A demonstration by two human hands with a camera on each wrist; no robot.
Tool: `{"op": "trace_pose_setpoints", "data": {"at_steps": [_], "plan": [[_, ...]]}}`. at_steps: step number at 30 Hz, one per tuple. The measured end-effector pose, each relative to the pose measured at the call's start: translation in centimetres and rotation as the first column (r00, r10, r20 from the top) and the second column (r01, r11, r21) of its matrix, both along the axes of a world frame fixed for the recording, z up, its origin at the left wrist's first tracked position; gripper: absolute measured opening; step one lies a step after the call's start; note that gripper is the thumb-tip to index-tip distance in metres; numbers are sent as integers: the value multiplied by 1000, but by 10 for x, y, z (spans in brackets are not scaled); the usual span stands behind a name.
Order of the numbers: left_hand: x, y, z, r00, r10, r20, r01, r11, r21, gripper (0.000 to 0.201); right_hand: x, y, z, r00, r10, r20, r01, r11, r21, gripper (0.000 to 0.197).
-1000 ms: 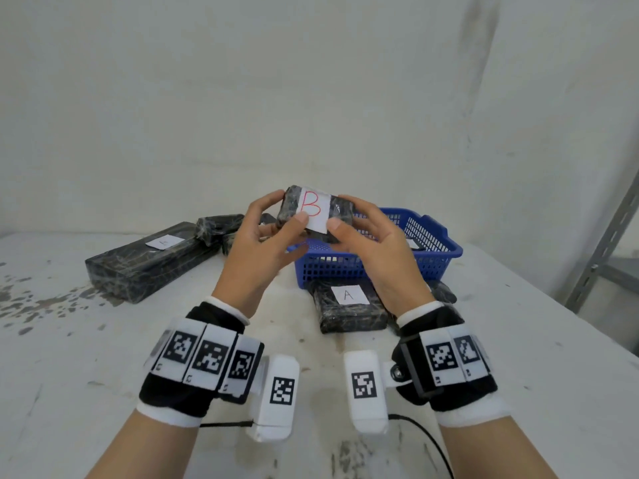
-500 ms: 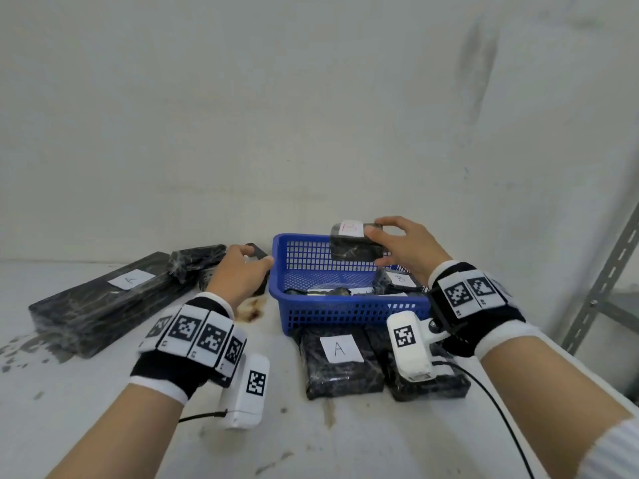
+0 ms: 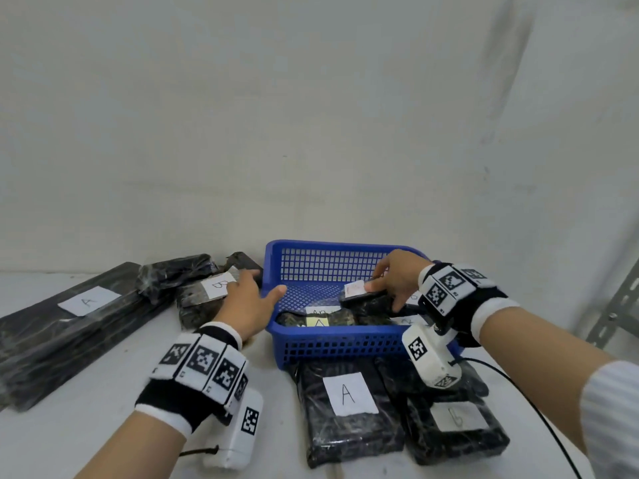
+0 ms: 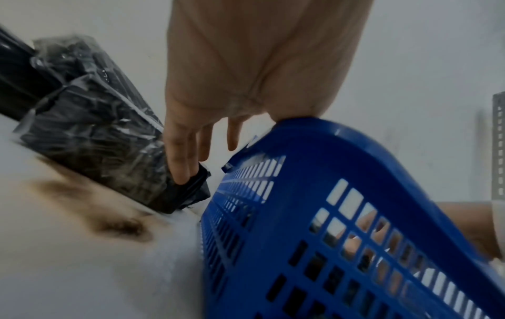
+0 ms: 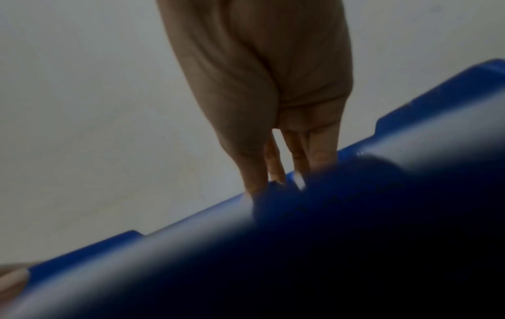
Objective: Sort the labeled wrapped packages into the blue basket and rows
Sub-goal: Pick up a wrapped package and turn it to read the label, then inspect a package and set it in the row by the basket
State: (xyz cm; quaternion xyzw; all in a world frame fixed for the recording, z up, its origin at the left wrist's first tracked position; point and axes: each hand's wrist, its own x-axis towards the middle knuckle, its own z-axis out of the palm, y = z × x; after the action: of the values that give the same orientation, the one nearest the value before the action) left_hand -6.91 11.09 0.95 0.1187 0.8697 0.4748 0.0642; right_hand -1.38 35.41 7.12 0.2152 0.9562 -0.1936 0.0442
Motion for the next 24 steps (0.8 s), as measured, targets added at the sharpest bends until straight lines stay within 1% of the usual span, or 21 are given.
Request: {"op": "trace_pose_setpoints", "data": {"at_steps": [4, 10, 15, 18, 22, 24], "plan": [[0, 1, -2, 1000, -20, -9, 20, 998, 61, 52, -1, 4, -7, 998, -15, 67, 15, 1000, 4, 34], [6, 2, 1, 999, -28, -17, 30, 993, 115, 49, -1, 7, -14, 993, 30, 115, -36, 998, 48, 42], [8, 2, 1, 1000, -22, -11, 23, 994, 111, 49, 3, -3, -7, 982, 104, 160, -141, 961, 236, 42], [9, 3, 1, 1000, -18, -9, 19, 994, 107, 49, 5, -4, -6, 979, 107, 171, -147, 958, 245, 47], [7, 4, -3, 1000, -11, -13, 12, 997, 77, 48, 10, -2, -10, 967, 132, 217, -188, 947, 261, 41], [5, 3, -5, 1000, 15, -15, -15, 999, 41, 49, 13, -1, -10, 966, 141, 217, -196, 946, 257, 41]]}}
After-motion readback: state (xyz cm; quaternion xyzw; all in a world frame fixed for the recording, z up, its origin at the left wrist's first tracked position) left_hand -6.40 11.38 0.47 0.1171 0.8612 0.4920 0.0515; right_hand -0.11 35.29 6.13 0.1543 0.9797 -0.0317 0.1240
